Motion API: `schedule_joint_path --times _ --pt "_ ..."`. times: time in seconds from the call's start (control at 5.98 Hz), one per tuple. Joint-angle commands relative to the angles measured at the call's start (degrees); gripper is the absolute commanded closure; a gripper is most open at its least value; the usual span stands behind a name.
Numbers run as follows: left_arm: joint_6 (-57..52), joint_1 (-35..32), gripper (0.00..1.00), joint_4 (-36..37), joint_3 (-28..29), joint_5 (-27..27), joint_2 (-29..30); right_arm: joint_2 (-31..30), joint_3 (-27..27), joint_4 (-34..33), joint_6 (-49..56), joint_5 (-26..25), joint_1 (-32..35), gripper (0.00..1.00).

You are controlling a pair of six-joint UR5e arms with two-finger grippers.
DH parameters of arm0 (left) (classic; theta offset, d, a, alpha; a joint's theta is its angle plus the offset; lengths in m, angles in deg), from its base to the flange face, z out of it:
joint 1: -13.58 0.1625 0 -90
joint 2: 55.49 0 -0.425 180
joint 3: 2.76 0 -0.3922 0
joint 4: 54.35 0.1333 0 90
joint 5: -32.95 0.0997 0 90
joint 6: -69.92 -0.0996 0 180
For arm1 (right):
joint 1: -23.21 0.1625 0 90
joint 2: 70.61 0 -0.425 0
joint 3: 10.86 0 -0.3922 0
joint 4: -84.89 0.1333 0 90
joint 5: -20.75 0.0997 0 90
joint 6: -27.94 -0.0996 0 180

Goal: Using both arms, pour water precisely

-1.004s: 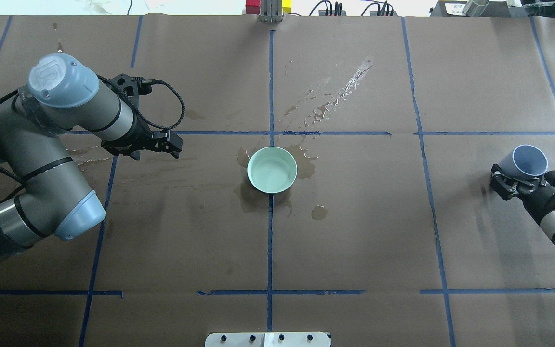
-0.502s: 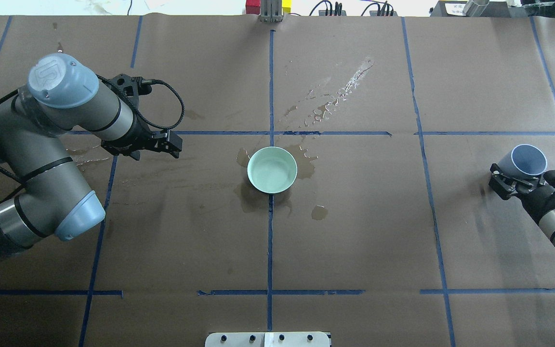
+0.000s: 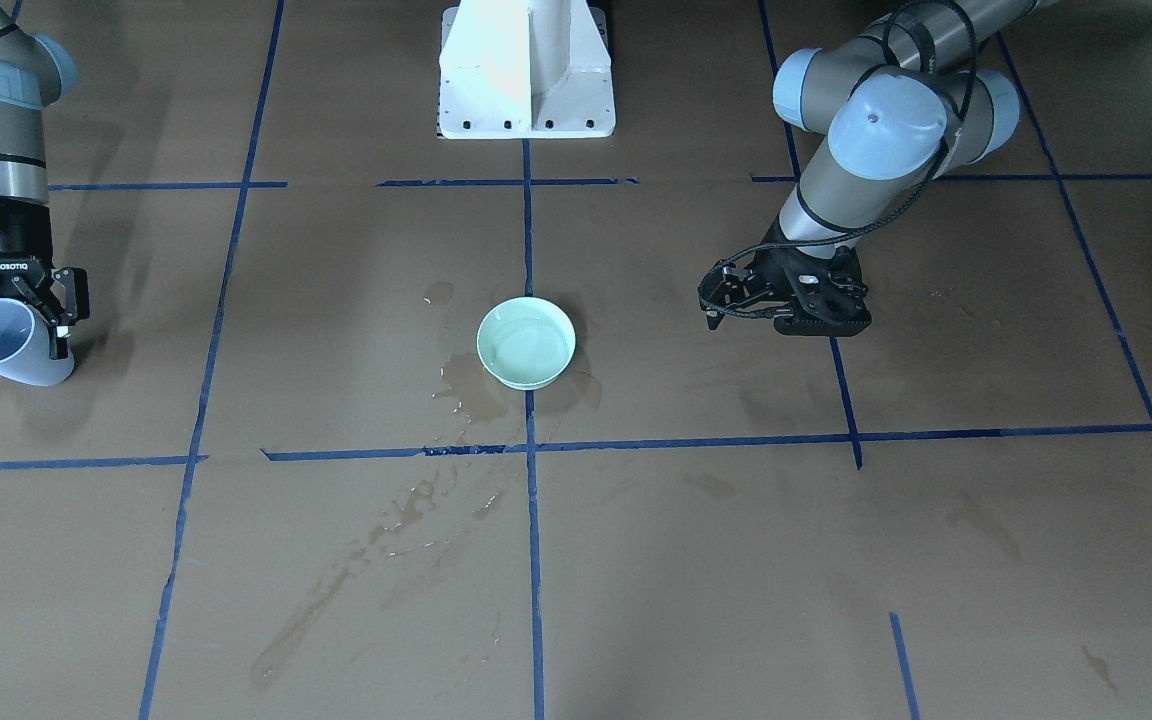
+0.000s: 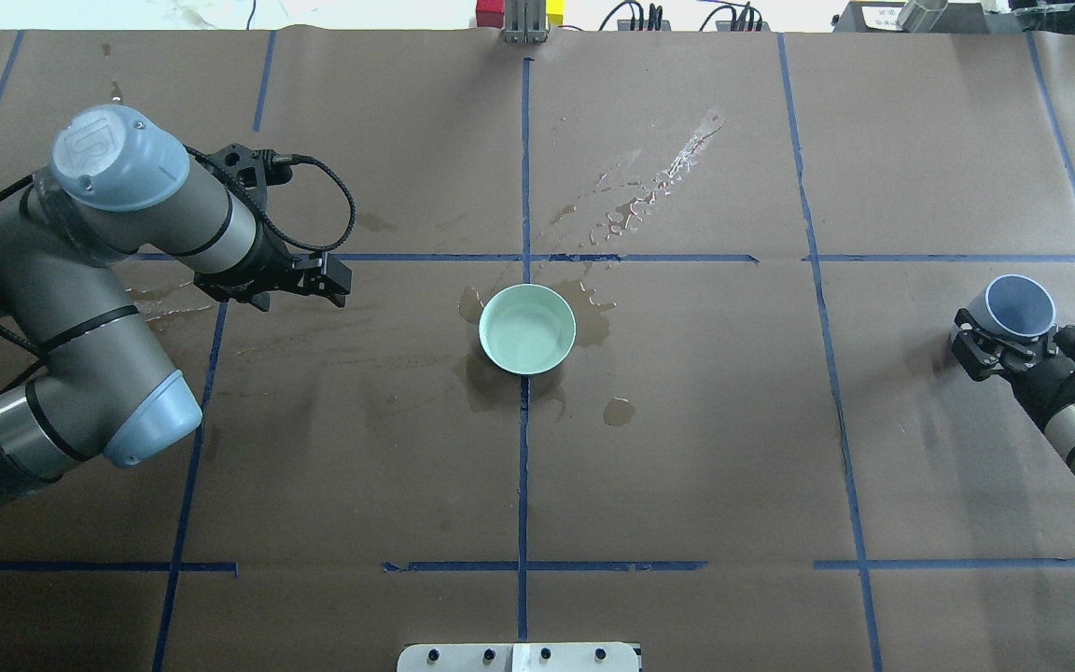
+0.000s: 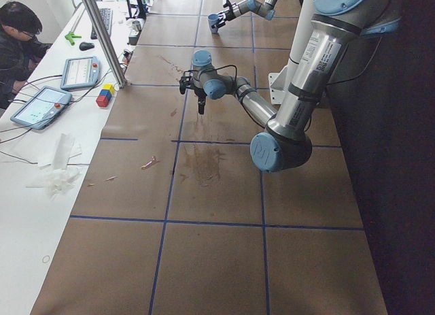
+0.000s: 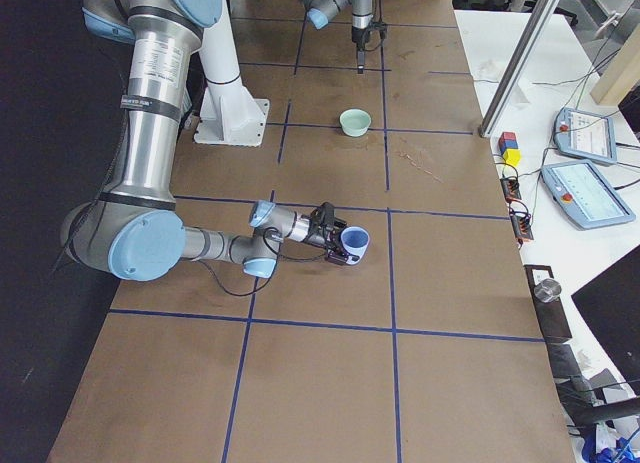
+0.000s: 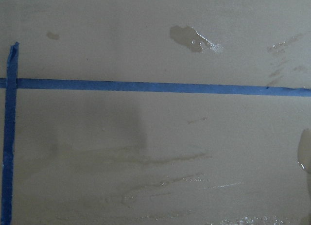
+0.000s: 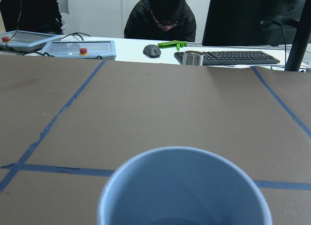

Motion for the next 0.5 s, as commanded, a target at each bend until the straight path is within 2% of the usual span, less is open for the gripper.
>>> schedule_joint_path --times 0.0,0.17,0.33 --pt "0.0 0.0 0.0 -0.02 -0.28 0.02 -0.03 -0.14 4.02 -0.13 6.89 0.31 1.29 0.9" --pt "0.0 0.0 0.0 -0.02 -0.37 0.02 -0.03 0.64 6.05 -0.48 10.59 0.23 1.65 0.99" --pt "0.0 0.0 0.0 -0.02 -0.54 0.02 -0.03 2.39 6.94 -0.65 12.54 0.4 1.83 0.99"
